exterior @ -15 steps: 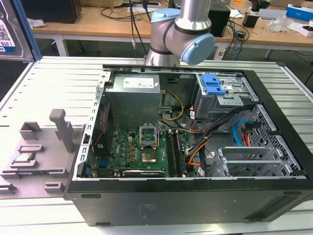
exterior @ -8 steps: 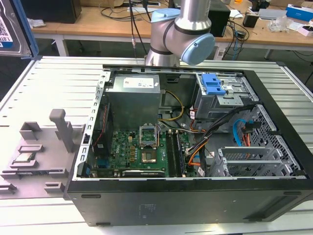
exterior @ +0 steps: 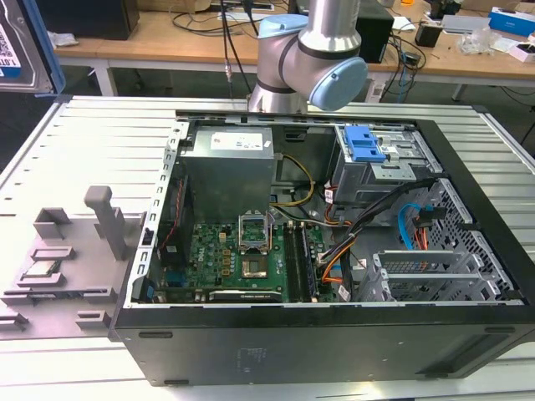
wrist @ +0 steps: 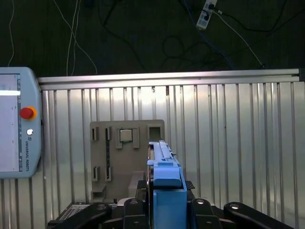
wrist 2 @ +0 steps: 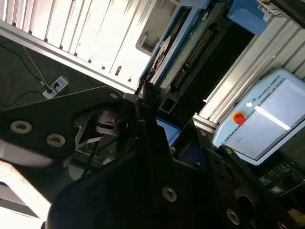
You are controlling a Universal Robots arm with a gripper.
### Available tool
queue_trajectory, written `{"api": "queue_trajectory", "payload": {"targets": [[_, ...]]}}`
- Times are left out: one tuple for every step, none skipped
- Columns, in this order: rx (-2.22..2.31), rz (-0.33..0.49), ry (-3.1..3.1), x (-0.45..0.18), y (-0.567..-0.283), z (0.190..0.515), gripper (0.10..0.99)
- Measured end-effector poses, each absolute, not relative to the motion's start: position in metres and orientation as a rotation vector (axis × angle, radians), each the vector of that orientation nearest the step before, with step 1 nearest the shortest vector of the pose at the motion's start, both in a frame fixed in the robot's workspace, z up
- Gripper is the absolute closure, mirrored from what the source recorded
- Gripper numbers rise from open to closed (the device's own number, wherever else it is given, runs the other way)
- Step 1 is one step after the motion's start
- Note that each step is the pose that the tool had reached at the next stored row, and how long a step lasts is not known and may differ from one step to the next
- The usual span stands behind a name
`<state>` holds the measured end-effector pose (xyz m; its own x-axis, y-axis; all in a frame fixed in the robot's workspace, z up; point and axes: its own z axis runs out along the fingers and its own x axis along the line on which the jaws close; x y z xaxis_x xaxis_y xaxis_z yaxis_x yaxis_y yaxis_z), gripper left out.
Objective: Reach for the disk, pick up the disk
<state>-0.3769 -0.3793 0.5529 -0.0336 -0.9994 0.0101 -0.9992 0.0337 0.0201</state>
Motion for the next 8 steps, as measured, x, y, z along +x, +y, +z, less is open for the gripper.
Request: {"api": "queue_trajectory", "payload": {"targets": [[2.169, -0.011, -2.243, -0.376, -0.379, 0.553, 0.718], [2.169, -0.011, -2.243, -0.372, -0.379, 0.553, 0.718], [2.169, -0.012, -2.243, -0.368, -0.379, 0.553, 0.718], [2.17, -0.012, -2.243, -0.363, -0.379, 0.553, 0.718], [2.17, -0.012, -2.243, -0.36, -0.379, 0.553, 0.718], [2.17, -0.012, -2.243, -0.357, -0.379, 0.553, 0.718], [2.17, -0.012, -2.243, -0.353, -0.379, 0.553, 0.718], [2.17, -0.012, -2.243, -0.35, -0.379, 0.553, 0.718]]}}
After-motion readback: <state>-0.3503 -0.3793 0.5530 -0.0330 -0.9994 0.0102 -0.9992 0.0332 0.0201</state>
